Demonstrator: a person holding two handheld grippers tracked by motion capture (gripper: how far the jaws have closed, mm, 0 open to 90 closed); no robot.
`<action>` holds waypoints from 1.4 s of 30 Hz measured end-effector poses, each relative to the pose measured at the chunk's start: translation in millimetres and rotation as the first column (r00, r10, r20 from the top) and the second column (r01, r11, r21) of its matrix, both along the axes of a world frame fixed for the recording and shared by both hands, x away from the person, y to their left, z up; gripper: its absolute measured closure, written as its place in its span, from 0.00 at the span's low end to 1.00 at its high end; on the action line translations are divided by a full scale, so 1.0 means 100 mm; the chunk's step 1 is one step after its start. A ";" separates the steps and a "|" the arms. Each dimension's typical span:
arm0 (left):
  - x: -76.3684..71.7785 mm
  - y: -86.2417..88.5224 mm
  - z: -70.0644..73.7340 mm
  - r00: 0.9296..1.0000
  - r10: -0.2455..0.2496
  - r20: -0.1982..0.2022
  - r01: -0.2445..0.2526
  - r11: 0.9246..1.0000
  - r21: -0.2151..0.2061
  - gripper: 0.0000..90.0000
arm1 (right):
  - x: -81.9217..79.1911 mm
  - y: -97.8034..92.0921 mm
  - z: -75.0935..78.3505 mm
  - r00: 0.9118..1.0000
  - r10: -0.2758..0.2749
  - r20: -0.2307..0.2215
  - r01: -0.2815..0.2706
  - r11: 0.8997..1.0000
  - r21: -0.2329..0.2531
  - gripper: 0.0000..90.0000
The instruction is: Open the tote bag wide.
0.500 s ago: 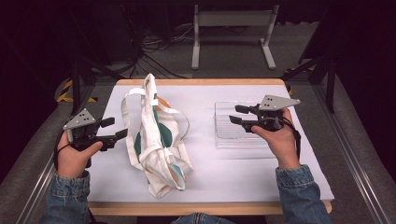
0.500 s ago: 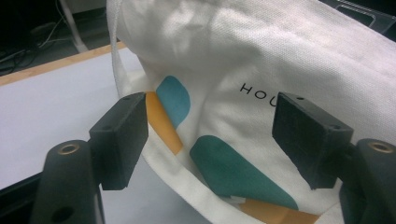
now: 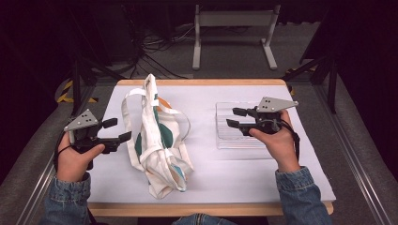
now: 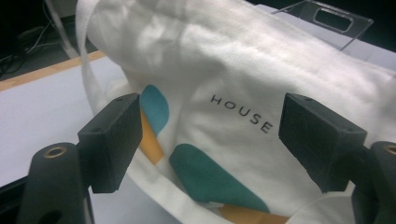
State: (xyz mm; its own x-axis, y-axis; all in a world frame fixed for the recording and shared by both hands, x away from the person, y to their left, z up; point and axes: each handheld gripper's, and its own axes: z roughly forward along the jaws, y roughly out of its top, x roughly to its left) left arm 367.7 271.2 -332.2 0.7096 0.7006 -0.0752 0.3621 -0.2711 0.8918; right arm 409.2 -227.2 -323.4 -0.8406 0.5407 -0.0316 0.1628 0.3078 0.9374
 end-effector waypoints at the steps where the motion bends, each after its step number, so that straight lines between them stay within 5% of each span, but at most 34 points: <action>1: -0.02 -0.01 0.02 1.000 -0.006 0.002 0.006 1.000 -0.003 0.25 | -0.01 0.01 0.00 1.000 0.004 0.000 -0.004 1.000 0.003 0.54; 9: -0.16 -0.18 0.14 0.997 -0.074 0.015 0.074 0.997 -0.026 0.29 | -0.05 0.09 -0.01 1.000 0.016 0.009 -0.016 1.000 0.007 0.52; 17: -0.25 -0.38 0.20 0.982 -0.188 -0.005 0.188 0.982 -0.029 0.30 | -0.06 0.13 -0.03 1.000 0.024 -0.005 -0.024 1.000 0.002 0.49; 21: -0.25 -0.41 0.18 0.979 -0.204 -0.010 0.204 0.979 -0.024 0.31 | -0.06 0.14 -0.04 0.999 0.029 -0.017 -0.029 1.000 0.011 0.48; 35: -0.29 -0.58 0.16 0.949 -0.311 -0.048 0.311 0.950 -0.012 0.30 | -0.07 0.19 -0.06 0.998 0.049 -0.036 -0.049 0.999 0.007 0.45; 42: -0.29 -0.63 0.14 0.946 -0.321 -0.053 0.322 0.947 0.000 0.30 | -0.07 0.21 -0.07 0.998 0.058 -0.039 -0.058 0.998 0.006 0.42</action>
